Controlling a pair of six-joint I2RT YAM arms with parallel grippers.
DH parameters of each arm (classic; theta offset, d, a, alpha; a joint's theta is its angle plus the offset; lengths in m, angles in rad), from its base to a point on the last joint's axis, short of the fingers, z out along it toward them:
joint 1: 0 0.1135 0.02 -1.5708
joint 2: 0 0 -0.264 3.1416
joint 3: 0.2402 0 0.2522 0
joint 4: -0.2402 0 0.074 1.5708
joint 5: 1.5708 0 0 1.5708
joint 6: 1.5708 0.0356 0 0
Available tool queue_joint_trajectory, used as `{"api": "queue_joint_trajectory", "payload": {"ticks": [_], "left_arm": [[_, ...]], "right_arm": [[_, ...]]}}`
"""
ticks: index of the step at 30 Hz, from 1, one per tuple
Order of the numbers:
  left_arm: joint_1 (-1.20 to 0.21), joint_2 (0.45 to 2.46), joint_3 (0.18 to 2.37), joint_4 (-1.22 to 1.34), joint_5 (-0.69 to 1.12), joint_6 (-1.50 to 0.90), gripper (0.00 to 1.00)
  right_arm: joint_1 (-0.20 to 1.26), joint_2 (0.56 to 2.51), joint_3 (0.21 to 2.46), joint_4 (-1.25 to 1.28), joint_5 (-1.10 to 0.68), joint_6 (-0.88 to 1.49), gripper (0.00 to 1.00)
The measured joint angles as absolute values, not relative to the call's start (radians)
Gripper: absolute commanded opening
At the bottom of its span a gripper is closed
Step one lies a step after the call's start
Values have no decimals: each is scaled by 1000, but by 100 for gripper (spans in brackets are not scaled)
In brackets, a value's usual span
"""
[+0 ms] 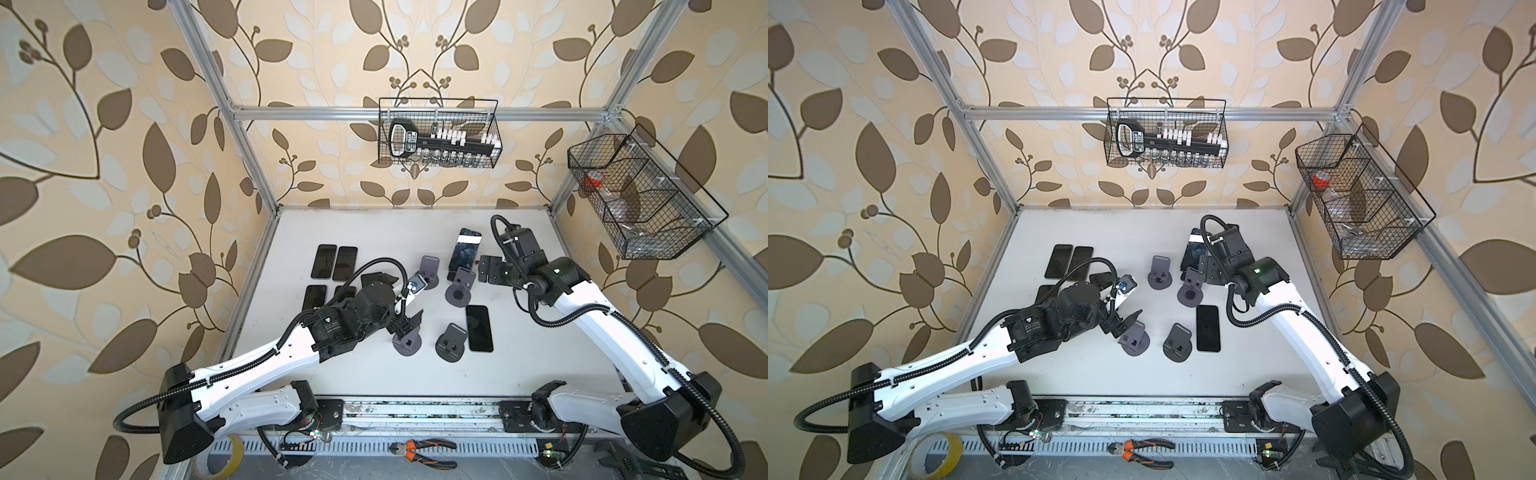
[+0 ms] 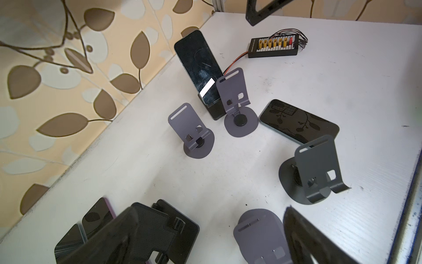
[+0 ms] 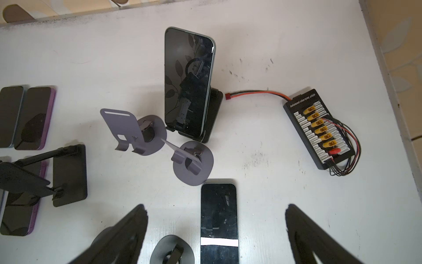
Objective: Remove the phone from the phone stand
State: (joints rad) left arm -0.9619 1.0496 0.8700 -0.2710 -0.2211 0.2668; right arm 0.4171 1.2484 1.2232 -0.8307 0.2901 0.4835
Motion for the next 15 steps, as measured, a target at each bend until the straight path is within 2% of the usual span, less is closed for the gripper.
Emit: {"api": "queue_joint_trajectory", "payload": {"ticks": [15], "left_arm": [[-899,1059,845,-216,-171,282,99]], "right_arm": [[417,1299,1259,-715,332,524,94]]}}
